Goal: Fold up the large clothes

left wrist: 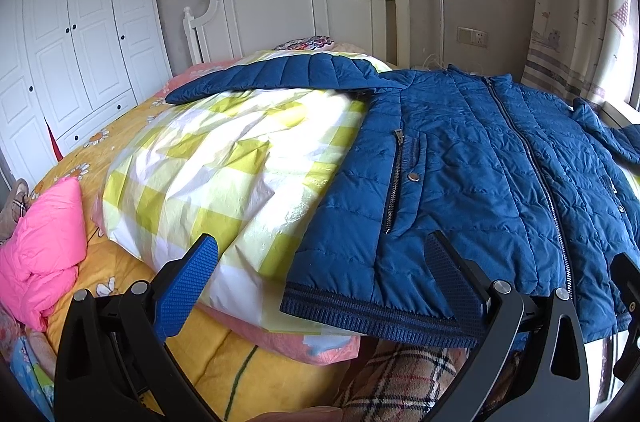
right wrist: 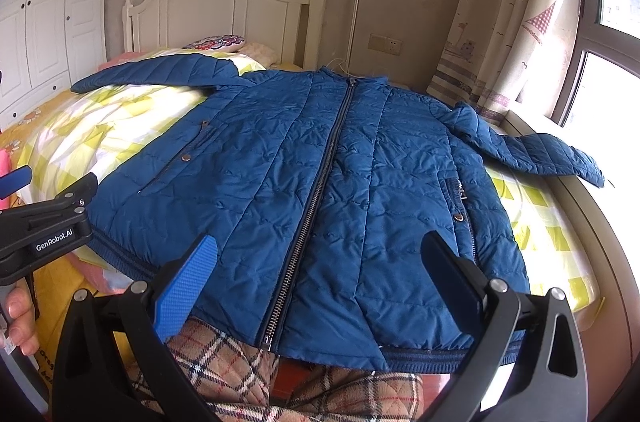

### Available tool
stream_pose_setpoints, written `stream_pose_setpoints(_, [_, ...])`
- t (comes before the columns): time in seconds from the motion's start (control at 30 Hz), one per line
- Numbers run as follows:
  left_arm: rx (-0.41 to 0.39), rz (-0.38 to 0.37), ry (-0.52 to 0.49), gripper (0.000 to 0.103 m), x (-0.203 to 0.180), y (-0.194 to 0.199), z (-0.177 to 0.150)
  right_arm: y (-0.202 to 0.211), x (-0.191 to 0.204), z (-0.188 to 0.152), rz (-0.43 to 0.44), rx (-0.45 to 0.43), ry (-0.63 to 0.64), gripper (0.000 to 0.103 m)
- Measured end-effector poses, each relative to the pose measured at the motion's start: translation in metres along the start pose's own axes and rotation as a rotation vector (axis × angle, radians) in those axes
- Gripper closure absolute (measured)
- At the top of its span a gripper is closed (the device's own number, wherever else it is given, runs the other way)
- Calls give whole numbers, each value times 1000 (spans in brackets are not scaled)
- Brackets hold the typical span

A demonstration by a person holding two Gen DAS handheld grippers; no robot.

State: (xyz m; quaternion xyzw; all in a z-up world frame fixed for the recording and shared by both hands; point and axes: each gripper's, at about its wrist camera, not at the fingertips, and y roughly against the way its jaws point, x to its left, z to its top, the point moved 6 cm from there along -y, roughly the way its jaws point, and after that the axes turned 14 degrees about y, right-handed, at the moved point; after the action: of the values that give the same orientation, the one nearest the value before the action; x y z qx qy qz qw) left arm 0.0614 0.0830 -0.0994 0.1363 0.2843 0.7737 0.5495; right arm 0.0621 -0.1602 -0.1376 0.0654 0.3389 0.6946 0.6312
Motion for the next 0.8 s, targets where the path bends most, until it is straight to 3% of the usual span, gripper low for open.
stream_pose_setpoints(0.57, [83,-15,-28,4,-18,-37,-8,-31,-36,-3,19,-4,-94,2])
stream_pose_setpoints(0.8, [125,-41,-30,4,-50,-67,17,-72,-76,8,7,38,-174,2])
